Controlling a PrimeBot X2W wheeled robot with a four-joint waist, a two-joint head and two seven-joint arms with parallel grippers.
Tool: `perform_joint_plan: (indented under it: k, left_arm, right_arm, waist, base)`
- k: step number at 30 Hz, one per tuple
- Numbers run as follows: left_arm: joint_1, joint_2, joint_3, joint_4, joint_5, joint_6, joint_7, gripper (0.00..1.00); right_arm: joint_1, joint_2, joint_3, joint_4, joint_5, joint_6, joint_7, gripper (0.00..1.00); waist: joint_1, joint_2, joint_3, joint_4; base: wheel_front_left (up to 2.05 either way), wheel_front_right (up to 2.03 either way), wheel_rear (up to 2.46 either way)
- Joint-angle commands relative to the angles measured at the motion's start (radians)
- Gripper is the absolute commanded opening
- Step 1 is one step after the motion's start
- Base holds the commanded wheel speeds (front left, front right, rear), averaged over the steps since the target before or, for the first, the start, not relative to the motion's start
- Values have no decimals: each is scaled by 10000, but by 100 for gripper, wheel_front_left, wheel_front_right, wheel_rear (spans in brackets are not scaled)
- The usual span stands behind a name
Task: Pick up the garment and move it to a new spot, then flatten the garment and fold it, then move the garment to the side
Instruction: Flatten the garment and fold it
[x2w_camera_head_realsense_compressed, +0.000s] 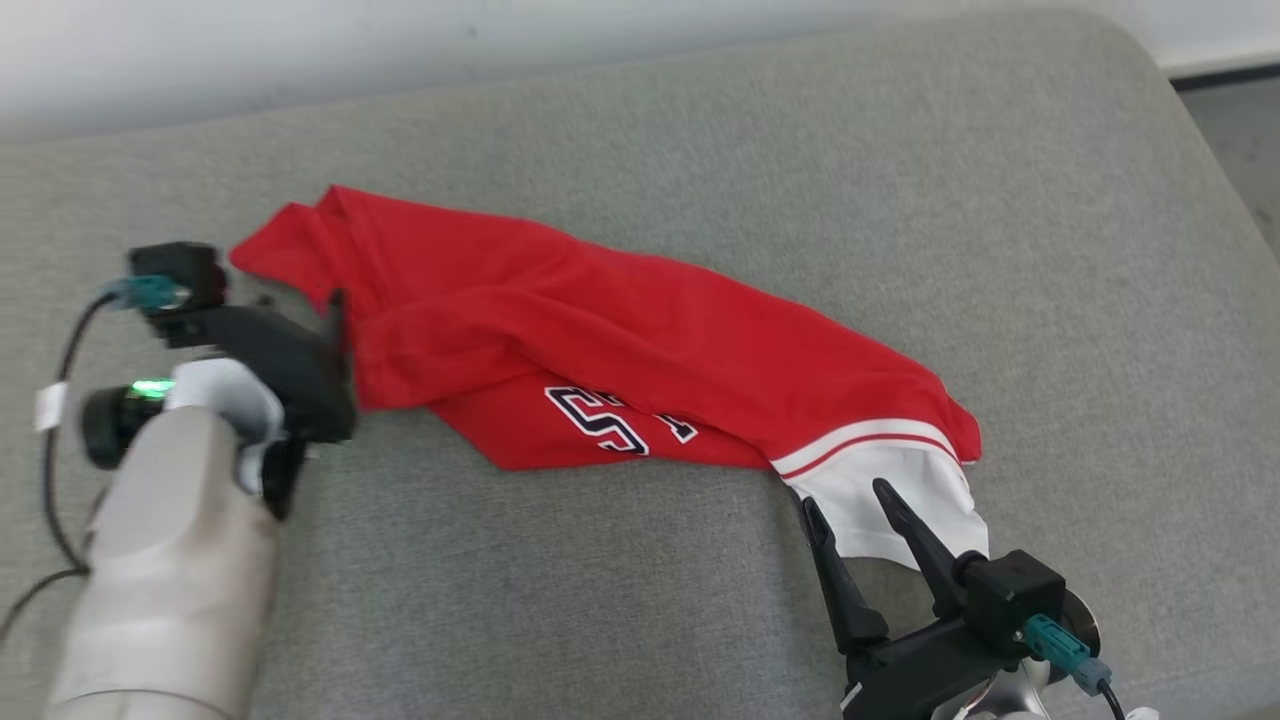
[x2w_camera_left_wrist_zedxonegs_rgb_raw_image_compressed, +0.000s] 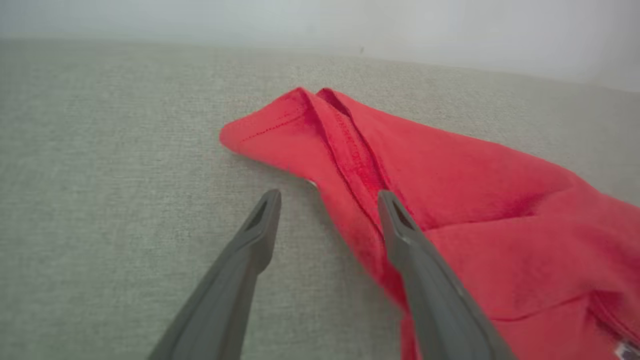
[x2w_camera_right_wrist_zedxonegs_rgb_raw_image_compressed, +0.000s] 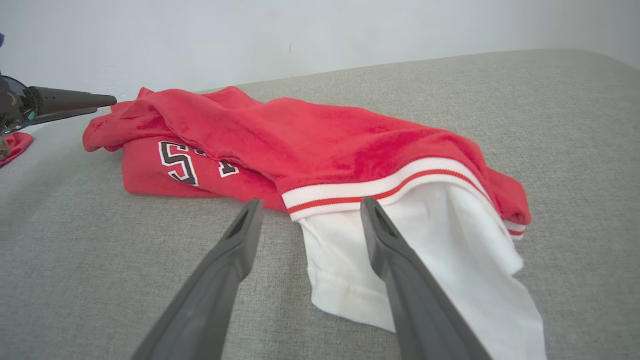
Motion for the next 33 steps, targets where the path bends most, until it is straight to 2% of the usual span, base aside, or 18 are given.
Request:
perform_joint_plan:
  k: [1,9,20,21,22,24,25,29,33]
  left_arm:
    - [14,-230,-22,6,-224,-87,467,100]
    - [198,-612,-203,-38,-633,-53,2633,100]
    - [641,-527,-120,-650,-1004,70,3431,100]
    - [666,-532,-131,-710,-1021,63,3491,80]
    - [666,-532,-131,-710,-1021,63,3491,80]
    - [727,-546,-176,-859,-1049,31,3619,23]
    - [778,-556,-186,-927,-1088,14,3675,2]
    - [964,-598,-283,-1205,-1207,-38,3938,0]
    - [1263,-650,-401,-1752,-1276,-103,3655,0]
  right_arm:
    - [127,2,-20,22,86,-26,20,100]
    - [236,10,103,-44,179,-26,108,100]
    - [218,15,160,-46,240,-26,43,100]
    - [211,16,139,-54,240,-26,46,100]
    - [211,16,139,-54,240,-26,46,100]
    - [195,16,91,-52,238,-26,50,100]
    - [197,17,68,-40,228,-26,43,100]
    - [244,17,32,11,237,-26,42,100]
    - [306,16,74,43,268,-26,47,100]
  waist:
    - [1,0,-517,388]
    - [1,0,-796,305]
    - [1,0,-622,16]
    - [1,0,-606,12]
    - [1,0,-606,12]
    - [1,0,-589,23]
    - [1,0,-593,35]
    - [1,0,-696,123]
    - [1,0,-877,290]
  base:
    - [0,0,0]
    - [0,0,0]
    - [0,0,0]
    - [0,0,0]
    - [0,0,0]
    - [0,0,0]
    - [0,0,0]
    - [0,0,0]
    - [0,0,0]
